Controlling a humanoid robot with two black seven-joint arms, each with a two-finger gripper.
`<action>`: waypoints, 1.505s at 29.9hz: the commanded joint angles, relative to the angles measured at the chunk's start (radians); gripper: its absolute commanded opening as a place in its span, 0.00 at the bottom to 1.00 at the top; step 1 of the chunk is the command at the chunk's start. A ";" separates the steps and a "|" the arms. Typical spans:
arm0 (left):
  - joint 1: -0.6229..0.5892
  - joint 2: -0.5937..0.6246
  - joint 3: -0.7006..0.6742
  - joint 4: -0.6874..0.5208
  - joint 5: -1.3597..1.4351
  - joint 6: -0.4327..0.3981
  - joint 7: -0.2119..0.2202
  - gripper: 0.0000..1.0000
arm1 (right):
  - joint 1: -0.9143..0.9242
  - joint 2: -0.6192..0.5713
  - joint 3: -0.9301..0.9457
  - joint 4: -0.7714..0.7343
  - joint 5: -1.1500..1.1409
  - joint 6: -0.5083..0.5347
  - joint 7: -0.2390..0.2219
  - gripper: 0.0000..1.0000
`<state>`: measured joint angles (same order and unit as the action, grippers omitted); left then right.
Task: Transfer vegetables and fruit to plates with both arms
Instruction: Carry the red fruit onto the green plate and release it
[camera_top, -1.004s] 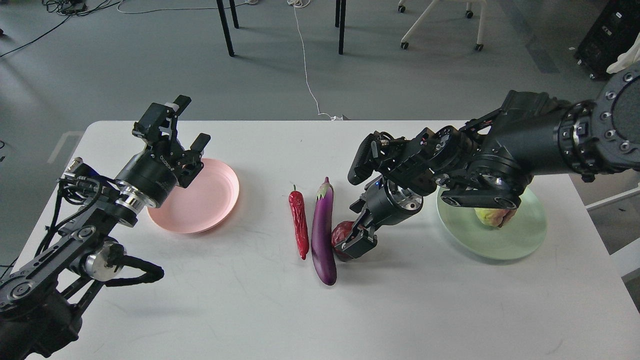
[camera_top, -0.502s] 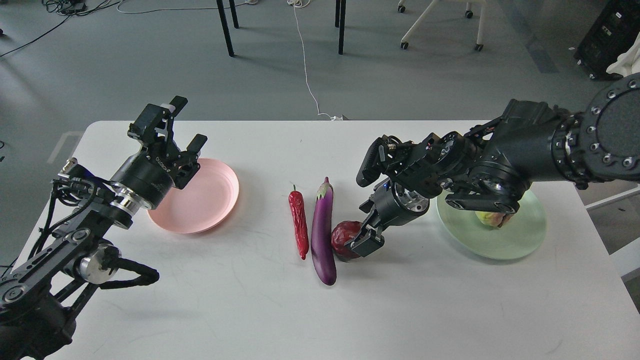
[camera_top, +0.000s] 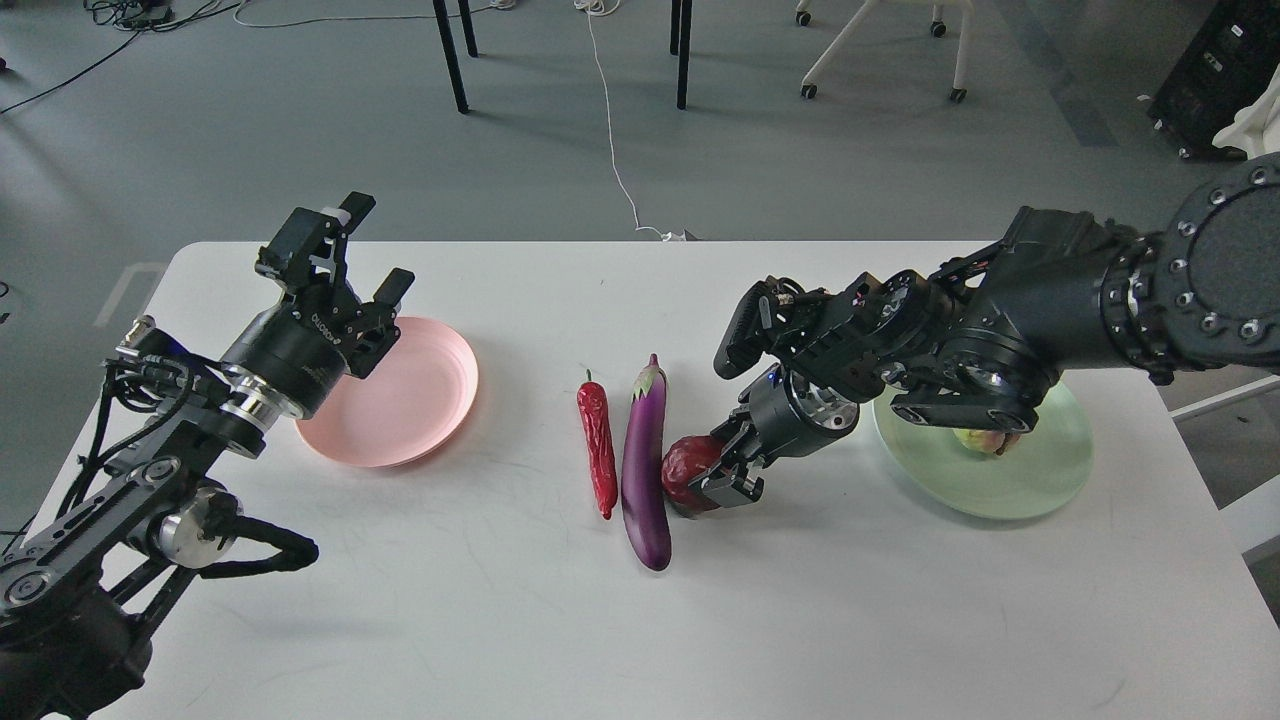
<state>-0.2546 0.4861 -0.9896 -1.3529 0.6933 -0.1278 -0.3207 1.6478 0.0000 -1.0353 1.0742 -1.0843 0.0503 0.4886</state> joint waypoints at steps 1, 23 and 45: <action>0.000 0.000 0.000 0.000 0.000 -0.001 0.000 0.98 | 0.015 0.000 0.003 0.006 0.003 0.000 0.000 0.33; -0.002 -0.037 0.006 0.001 0.006 -0.004 0.003 0.98 | -0.048 -0.457 0.043 -0.147 -0.118 -0.075 0.000 0.37; -0.002 -0.037 0.006 0.001 0.018 -0.007 0.003 0.98 | -0.175 -0.494 0.017 -0.247 -0.144 -0.075 0.000 0.43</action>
<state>-0.2561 0.4505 -0.9832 -1.3514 0.7118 -0.1351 -0.3175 1.4862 -0.4898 -1.0184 0.8324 -1.2287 -0.0245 0.4887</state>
